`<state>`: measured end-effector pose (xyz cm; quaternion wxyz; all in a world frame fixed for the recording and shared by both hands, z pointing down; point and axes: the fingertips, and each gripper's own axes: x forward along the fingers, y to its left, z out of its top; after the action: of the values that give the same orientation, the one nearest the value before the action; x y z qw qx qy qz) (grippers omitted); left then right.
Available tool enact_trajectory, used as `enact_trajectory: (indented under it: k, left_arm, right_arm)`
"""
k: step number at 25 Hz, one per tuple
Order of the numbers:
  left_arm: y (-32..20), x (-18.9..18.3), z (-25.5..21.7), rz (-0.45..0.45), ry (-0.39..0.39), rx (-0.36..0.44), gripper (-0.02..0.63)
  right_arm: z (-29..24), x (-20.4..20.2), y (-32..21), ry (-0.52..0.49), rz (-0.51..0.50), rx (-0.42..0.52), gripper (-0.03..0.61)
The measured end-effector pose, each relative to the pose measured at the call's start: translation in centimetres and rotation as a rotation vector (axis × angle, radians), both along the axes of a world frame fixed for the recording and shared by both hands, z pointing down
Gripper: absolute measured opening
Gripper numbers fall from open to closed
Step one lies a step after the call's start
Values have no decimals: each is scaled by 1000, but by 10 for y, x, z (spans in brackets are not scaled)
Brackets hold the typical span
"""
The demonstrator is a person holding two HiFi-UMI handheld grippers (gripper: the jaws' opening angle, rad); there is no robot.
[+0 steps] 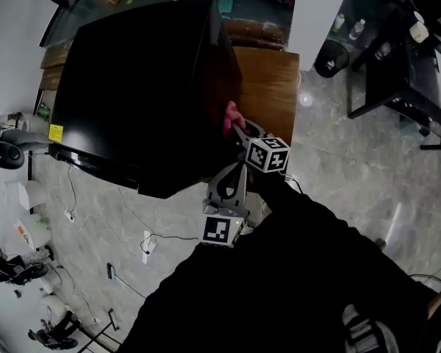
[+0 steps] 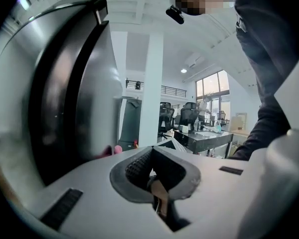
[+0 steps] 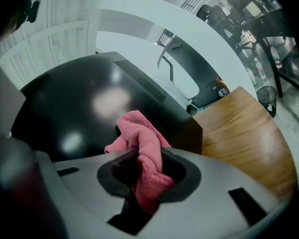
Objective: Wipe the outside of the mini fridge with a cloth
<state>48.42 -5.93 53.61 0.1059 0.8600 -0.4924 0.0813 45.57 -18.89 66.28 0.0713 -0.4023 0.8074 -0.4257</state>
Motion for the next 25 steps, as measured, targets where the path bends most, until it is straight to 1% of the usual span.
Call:
enact_trajectory:
  k: [3, 12, 17, 19, 22, 25]
  left_arm:
    - [-22, 8, -3, -14, 10, 9, 6]
    - [-68, 24, -6, -48, 12, 11, 6]
    - [-77, 32, -22, -38, 22, 30, 6]
    - [-74, 33, -26, -26, 27, 23, 6]
    - [-68, 33, -31, -7, 52, 6, 6]
    - [-52, 28, -42, 24, 86, 11, 6]
  right_arm:
    - [8, 7, -32, -32, 5, -23, 81]
    - [27, 24, -107, 20, 5, -43, 81]
    - [34, 33, -140, 49, 20, -48, 81]
    - [35, 37, -150, 54, 17, -47, 81]
    - [28, 48, -156, 88, 7, -23, 84]
    - [6, 61, -142, 150, -1, 63, 84]
